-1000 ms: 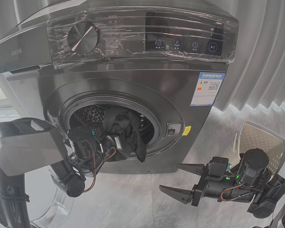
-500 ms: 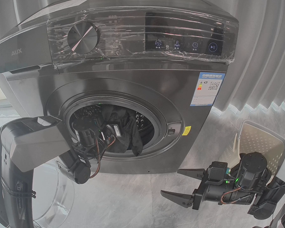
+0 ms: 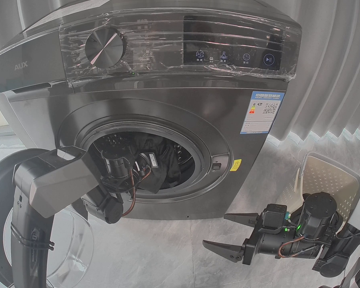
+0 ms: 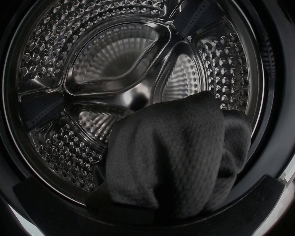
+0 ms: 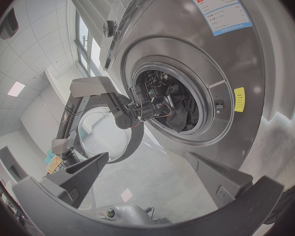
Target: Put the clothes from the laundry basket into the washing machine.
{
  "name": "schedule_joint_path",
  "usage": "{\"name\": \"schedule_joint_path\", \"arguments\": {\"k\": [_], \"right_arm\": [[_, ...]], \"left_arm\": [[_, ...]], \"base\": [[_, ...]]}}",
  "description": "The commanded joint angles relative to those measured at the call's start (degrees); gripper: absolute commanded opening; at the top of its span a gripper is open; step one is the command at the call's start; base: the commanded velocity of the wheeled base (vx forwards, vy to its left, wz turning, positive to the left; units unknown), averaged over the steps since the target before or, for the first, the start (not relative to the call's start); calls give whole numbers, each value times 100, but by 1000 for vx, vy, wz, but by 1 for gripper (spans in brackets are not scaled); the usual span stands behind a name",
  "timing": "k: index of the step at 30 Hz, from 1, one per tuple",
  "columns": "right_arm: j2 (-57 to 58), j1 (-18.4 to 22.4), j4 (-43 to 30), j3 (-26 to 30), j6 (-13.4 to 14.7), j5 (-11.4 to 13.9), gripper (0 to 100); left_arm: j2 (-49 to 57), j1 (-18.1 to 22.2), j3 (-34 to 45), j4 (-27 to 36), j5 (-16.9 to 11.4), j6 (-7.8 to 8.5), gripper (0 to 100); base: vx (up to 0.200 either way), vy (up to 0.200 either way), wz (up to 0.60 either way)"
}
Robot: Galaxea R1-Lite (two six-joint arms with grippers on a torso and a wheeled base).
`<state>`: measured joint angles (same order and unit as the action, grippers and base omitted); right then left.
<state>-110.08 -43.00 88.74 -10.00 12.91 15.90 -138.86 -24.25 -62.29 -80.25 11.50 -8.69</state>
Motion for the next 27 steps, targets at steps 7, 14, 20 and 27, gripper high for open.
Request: {"name": "schedule_joint_path", "arguments": {"k": [7, 14, 20, 27], "right_arm": [[-22, -7, 3, -29, 1, 1, 100], [-22, -7, 3, -29, 1, 1, 100], [-5, 2, 3, -20, 1, 1, 100], [31, 2, 3, -20, 1, 1, 100]], "left_arm": [[-211, 34, -617, 379, 2, 8, 0], [-361, 87, -1400, 932, 2, -71, 0], [-414, 122, -2129, 1618, 2, -449, 0], [-563, 192, -2753, 2013, 107, -449, 0]], "base": [[0, 0, 0], [0, 0, 0], [0, 0, 0], [0, 0, 0]]}}
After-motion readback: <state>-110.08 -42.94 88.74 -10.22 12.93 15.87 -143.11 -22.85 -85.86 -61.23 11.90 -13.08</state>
